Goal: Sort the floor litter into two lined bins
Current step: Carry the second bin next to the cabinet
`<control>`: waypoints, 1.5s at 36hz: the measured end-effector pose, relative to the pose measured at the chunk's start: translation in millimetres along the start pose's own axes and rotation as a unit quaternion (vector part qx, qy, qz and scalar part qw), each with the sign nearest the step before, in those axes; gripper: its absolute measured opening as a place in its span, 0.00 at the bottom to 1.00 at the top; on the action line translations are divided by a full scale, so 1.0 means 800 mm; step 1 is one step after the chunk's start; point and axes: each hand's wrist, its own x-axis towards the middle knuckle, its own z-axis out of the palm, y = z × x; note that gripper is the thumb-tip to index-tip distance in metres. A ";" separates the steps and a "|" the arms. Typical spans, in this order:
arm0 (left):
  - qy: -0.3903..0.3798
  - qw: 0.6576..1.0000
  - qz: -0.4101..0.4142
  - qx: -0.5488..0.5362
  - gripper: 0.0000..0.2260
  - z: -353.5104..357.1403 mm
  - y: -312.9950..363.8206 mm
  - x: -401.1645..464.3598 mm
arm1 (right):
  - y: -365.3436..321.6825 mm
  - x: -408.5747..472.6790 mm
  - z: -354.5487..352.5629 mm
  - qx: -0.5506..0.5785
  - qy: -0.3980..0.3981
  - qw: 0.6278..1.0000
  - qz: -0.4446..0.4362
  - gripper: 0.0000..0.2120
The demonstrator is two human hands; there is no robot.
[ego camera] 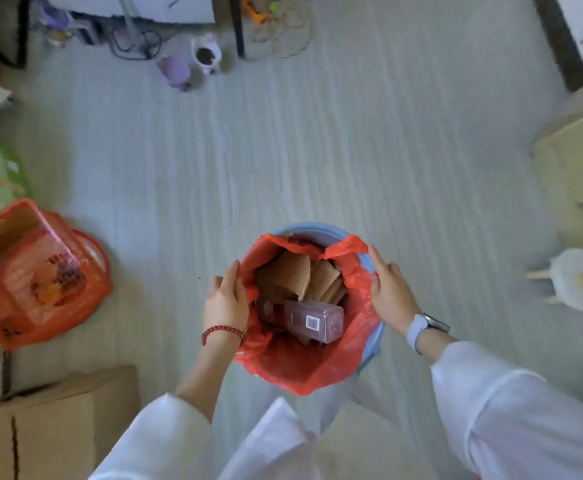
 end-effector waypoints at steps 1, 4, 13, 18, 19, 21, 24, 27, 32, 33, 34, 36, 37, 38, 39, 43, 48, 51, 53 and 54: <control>-0.011 1.000 0.027 0.007 0.17 0.007 0.021 -0.003 | 0.017 -0.011 -0.014 0.013 0.016 1.000 0.019 0.28; -0.055 0.991 0.117 0.029 0.17 0.041 0.084 -0.011 | 0.074 -0.043 -0.051 0.046 0.068 0.993 0.084 0.27; -0.206 0.917 0.296 0.168 0.19 0.215 0.277 -0.073 | 0.270 -0.138 -0.130 0.146 0.180 0.930 0.284 0.24; -0.254 0.861 0.380 0.223 0.18 0.342 0.382 -0.132 | 0.383 -0.185 -0.173 0.197 0.227 0.878 0.372 0.24; -0.262 0.849 0.396 0.230 0.18 0.365 0.401 -0.146 | 0.403 -0.195 -0.182 0.202 0.235 0.868 0.388 0.24; -0.278 0.829 0.420 0.243 0.18 0.408 0.436 -0.174 | 0.440 -0.212 -0.199 0.214 0.249 0.848 0.416 0.24; -0.300 0.804 0.447 0.252 0.18 0.464 0.483 -0.214 | 0.490 -0.234 -0.222 0.230 0.281 0.817 0.448 0.24; -0.322 0.773 0.479 0.261 0.19 0.515 0.528 -0.243 | 0.534 -0.247 -0.242 0.225 0.307 0.795 0.473 0.25; -0.354 0.736 0.512 0.267 0.19 0.602 0.605 -0.278 | 0.605 -0.247 -0.285 0.217 0.319 0.765 0.516 0.26; -0.360 0.729 0.517 0.268 0.19 0.621 0.621 -0.284 | 0.620 -0.246 -0.295 0.226 0.325 0.755 0.523 0.26; -0.367 0.722 0.521 0.269 0.19 0.641 0.639 -0.290 | 0.636 -0.244 -0.305 0.240 0.333 0.743 0.528 0.25; -0.384 0.705 0.530 0.274 0.19 0.685 0.674 -0.301 | 0.666 -0.238 -0.323 0.261 0.345 0.722 0.540 0.24; -0.393 0.695 0.535 0.276 0.18 0.706 0.692 -0.307 | 0.682 -0.235 -0.331 0.261 0.350 0.712 0.550 0.24; -0.404 0.682 0.540 0.281 0.18 0.729 0.710 -0.313 | 0.699 -0.231 -0.339 0.257 0.354 0.701 0.563 0.24; -0.416 0.670 0.544 0.286 0.19 0.751 0.728 -0.320 | 0.716 -0.228 -0.347 0.256 0.357 0.689 0.577 0.25; -0.445 0.621 0.565 0.312 0.19 0.828 0.790 -0.355 | 0.782 -0.221 -0.384 0.289 0.368 0.637 0.613 0.25; -0.455 0.577 0.585 0.343 0.20 0.918 0.845 -0.406 | 0.855 -0.223 -0.413 0.302 0.398 0.596 0.629 0.25; -0.462 0.549 0.595 0.361 0.20 0.978 0.862 -0.439 | 0.907 -0.229 -0.416 0.308 0.379 0.584 0.649 0.25; -0.466 0.540 0.595 0.371 0.20 1.024 0.867 -0.459 | 0.947 -0.232 -0.411 0.308 0.371 0.574 0.662 0.26; -0.468 0.535 0.593 0.377 0.20 1.048 0.867 -0.468 | 0.970 -0.233 -0.406 0.314 0.368 0.568 0.666 0.26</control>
